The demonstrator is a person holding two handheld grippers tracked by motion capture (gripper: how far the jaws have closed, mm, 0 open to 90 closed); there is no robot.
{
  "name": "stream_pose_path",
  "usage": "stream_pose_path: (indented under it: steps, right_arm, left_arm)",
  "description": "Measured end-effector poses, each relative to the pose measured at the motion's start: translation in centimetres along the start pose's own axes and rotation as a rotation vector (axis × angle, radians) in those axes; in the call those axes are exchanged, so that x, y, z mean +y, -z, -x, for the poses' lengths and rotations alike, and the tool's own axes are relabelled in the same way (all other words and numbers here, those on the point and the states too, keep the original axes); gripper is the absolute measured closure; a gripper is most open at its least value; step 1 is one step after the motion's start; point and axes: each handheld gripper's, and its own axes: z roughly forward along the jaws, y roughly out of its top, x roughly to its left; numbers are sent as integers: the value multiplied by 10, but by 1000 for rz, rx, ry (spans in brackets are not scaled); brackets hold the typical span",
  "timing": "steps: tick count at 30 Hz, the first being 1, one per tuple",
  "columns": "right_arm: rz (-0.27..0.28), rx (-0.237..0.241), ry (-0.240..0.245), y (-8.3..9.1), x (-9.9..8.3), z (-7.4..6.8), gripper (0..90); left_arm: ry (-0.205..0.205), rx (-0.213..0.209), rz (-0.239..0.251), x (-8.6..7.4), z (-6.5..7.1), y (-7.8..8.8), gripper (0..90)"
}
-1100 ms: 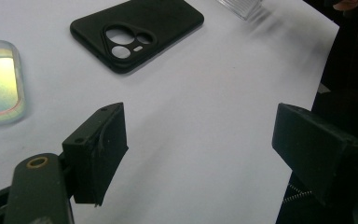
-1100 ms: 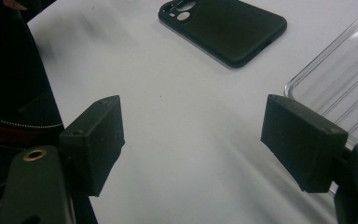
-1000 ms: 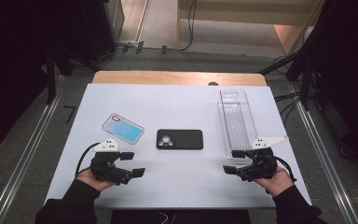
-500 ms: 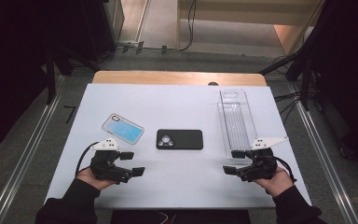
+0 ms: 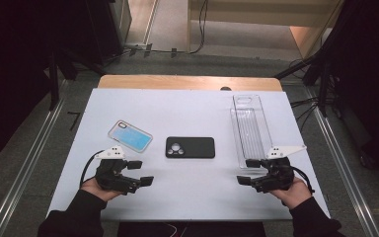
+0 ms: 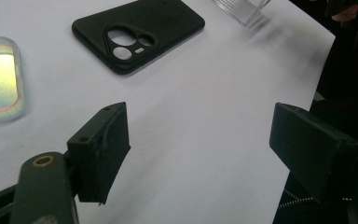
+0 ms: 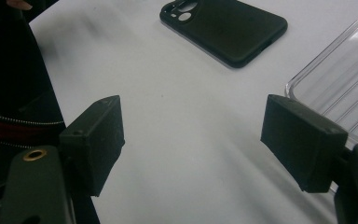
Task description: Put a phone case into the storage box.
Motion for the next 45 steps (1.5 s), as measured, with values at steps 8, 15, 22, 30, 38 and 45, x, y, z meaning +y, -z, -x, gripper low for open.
stream_pose_path:
  steps: [8,15,22,30,38,45]
  right_arm:
    - [-4,-6,2,0,0,0,192]
    - [-3,-10,4,0,0,-1,192]
    - [-1,-9,-7,1,-1,1,192]
    - [5,-15,-14,1,-2,0,192]
    - [4,-14,-12,1,-2,1,192]
    - [5,-15,-16,1,-2,1,192]
  left_arm:
    - [7,-13,4,0,2,0,205]
    - [4,-10,21,1,2,1,206]
    - [16,2,9,2,-1,0,205]
    - [41,68,30,6,-4,0,198]
    - [77,157,77,14,-12,4,201]
    - [87,194,78,22,-20,1,206]
